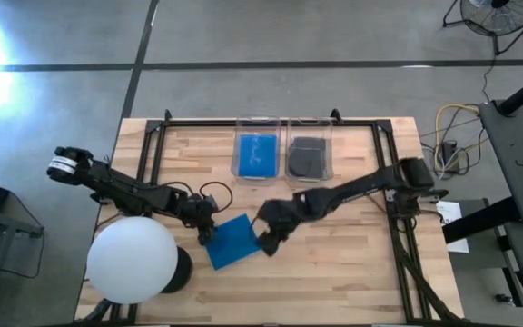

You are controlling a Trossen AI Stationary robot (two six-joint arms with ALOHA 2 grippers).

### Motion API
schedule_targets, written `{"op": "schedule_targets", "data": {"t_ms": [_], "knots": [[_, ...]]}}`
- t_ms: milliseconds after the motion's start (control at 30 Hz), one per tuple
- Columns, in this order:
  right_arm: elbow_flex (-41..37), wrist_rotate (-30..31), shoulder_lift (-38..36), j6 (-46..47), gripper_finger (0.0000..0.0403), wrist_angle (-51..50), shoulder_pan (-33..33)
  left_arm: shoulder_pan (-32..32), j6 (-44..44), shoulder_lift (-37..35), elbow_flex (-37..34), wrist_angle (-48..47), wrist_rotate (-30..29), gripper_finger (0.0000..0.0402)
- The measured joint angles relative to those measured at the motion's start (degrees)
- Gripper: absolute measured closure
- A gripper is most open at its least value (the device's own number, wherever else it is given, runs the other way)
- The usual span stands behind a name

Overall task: Pick & place jewel cases by type
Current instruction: Put the blue CD case into the left transparent bin

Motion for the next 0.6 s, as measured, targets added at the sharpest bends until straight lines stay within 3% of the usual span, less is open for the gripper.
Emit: {"op": "schedule_targets", "data": {"t_ms": [133,267,433,600], "knots": [[-1.72,-0.66,7.53,11.62,0.0326,17.54,1.89,-0.01,1.96,0.35,-0.93,0.73,-1.57,0.0276],[1.12,-0.50,15.22,20.60,0.0324,24.74,2.95,0.01,1.89,0.38,-0.96,0.53,-2.45,0.0276],[5.54,0.48,20.48,24.01,0.0301,21.65,3.48,0.07,-0.79,1.79,-1.04,2.62,1.25,0.0276],[6.59,7.40,18.54,20.91,0.0271,13.13,2.39,-0.37,-4.65,3.58,-1.16,8.55,4.01,0.0276]]}}
